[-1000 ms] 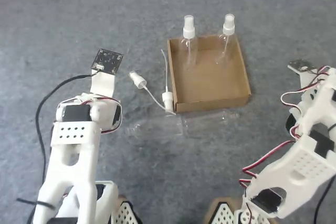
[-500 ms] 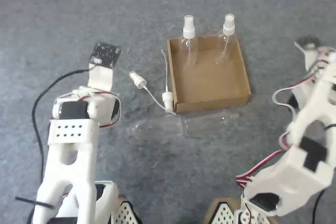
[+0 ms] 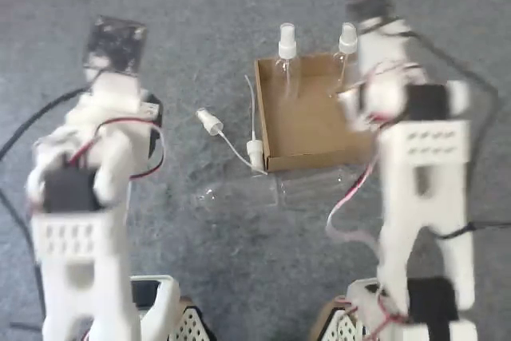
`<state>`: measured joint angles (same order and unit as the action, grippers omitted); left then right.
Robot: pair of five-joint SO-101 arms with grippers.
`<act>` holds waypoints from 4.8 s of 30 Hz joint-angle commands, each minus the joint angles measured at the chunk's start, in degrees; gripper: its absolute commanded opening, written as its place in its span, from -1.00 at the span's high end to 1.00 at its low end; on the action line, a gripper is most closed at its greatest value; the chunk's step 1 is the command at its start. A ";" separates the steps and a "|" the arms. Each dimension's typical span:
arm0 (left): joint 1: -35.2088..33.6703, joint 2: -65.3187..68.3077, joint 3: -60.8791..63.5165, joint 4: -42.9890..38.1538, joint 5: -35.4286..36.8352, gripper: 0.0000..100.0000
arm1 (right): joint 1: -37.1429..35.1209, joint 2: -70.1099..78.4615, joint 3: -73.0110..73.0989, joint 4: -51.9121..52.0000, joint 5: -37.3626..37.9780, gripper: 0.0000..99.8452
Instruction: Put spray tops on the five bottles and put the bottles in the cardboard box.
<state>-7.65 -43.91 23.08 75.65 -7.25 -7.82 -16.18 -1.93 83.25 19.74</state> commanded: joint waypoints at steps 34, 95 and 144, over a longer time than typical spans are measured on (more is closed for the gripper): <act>9.05 -14.07 1.36 -25.76 21.71 0.98 | -45.23 -37.14 65.93 -63.52 -11.25 0.99; 11.78 -13.98 1.54 -11.52 11.96 0.73 | -41.54 -37.49 74.20 -80.75 -27.96 0.99; 10.37 -19.69 33.01 -19.52 12.31 0.62 | -24.31 -22.20 42.64 -63.52 -25.85 0.99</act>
<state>-1.05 -57.89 52.35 58.42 3.56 -33.05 -46.77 52.04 19.16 -7.78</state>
